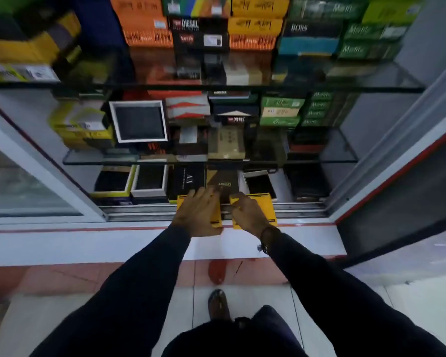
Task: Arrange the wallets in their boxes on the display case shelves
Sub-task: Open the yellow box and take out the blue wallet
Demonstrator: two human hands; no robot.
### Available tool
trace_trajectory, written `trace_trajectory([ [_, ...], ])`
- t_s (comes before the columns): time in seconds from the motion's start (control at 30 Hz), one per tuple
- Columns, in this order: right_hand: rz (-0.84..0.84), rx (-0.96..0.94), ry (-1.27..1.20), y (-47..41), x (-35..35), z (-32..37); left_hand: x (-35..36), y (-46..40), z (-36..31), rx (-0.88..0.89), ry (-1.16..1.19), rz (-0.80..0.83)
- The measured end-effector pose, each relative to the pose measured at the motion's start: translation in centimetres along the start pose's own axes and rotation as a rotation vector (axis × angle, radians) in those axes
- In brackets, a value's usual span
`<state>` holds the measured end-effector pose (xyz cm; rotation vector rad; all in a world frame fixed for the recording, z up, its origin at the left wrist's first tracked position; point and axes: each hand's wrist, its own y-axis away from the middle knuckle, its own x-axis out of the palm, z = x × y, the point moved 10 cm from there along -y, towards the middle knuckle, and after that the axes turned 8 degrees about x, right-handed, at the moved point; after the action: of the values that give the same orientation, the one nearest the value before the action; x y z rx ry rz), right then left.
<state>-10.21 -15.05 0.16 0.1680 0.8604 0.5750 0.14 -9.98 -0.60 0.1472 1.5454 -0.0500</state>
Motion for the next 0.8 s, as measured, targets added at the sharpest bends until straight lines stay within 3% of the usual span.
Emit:
trace_trajectory([
  [0.13, 0.268, 0.248, -0.123, -1.1, 3.8, -1.0, 3.1, -1.9, 1.4, -0.076, 0.059, 0.190],
  [0.3, 0.327, 0.329, -0.205, -2.2, 5.1, -1.7, 3.0, -3.1, 2.0, -0.058, 0.088, 0.179],
  [0.47, 0.230, 0.339, -0.243, -3.6, 5.7, -2.5, -0.1, -1.6, 4.0, -0.055, 0.307, 0.071],
  [0.63, -0.030, 0.351, -0.135, -3.6, 4.1, -2.6, -2.7, 1.7, 8.0, -0.086, 0.615, 0.024],
  [0.8, -0.074, 0.313, -0.118, -3.6, 2.7, -2.1, -0.8, 7.8, 13.5, -0.330, 1.177, -0.052],
])
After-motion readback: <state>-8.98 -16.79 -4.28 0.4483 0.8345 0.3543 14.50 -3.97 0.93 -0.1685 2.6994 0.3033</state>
